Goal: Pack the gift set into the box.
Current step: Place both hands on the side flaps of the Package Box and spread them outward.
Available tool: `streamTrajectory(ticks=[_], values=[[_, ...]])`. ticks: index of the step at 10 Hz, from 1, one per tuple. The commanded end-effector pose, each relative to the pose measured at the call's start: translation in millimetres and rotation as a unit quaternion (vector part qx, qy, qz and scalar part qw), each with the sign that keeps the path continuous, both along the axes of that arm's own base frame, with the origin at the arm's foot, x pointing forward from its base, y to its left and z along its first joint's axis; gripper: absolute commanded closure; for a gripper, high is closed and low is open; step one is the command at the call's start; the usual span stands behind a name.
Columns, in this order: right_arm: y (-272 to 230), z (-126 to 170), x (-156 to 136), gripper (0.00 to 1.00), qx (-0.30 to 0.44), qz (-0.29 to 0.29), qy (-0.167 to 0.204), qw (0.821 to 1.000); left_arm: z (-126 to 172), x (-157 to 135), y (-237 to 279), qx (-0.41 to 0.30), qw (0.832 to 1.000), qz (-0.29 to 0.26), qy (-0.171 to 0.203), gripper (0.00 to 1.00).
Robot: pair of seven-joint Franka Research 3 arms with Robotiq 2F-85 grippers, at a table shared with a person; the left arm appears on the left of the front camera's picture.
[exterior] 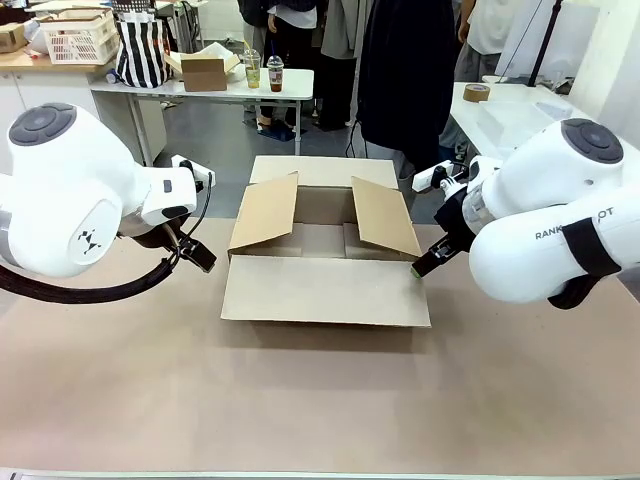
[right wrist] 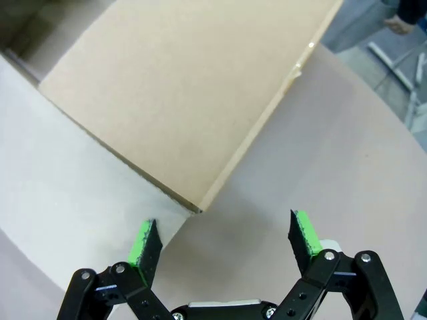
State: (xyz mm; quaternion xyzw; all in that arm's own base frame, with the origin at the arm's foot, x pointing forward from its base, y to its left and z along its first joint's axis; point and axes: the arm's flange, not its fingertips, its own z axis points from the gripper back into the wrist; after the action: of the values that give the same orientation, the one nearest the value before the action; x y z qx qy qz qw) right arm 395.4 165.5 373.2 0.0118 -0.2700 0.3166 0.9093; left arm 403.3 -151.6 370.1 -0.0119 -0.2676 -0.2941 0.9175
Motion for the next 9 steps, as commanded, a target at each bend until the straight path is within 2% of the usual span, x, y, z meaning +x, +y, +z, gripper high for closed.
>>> streamTrajectory(ticks=[1,2,3,5,6,7,8,9], values=[[-21.2,48.0,-11.5,0.00,-0.054,-0.021,0.096,0.994,30.6,-14.1,7.0,-0.009,0.998,-0.045,0.036,0.00],[-33.7,84.9,-24.5,0.00,-0.066,-0.057,0.084,0.993,62.3,-33.5,10.8,-0.015,0.997,-0.067,0.043,0.00],[-48.5,126.9,-44.2,0.00,-0.054,-0.070,0.040,0.995,84.2,-50.8,13.9,-0.019,0.995,-0.087,0.034,0.00],[-59.7,171.5,-76.9,0.00,-0.015,-0.064,-0.049,0.997,120.8,-90.2,17.3,-0.053,0.987,-0.152,-0.027,0.00],[-60.3,182.9,-94.3,0.00,0.018,-0.049,-0.086,0.995,130.4,-105.8,17.8,-0.066,0.980,-0.180,-0.060,0.00],[-57.7,182.5,-106.1,0.00,0.022,-0.061,-0.122,0.990,135.0,-113.0,18.4,-0.069,0.978,-0.101,-0.167,0.00],[-64.9,192.1,-82.1,0.00,-0.014,-0.064,-0.047,0.997,149.5,-77.3,-1.1,-0.040,0.989,-0.139,-0.039,0.00],[-64.9,192.1,-82.1,0.00,-0.014,-0.064,-0.047,0.997,149.5,-77.3,-1.1,-0.040,0.989,-0.139,-0.039,0.00]])
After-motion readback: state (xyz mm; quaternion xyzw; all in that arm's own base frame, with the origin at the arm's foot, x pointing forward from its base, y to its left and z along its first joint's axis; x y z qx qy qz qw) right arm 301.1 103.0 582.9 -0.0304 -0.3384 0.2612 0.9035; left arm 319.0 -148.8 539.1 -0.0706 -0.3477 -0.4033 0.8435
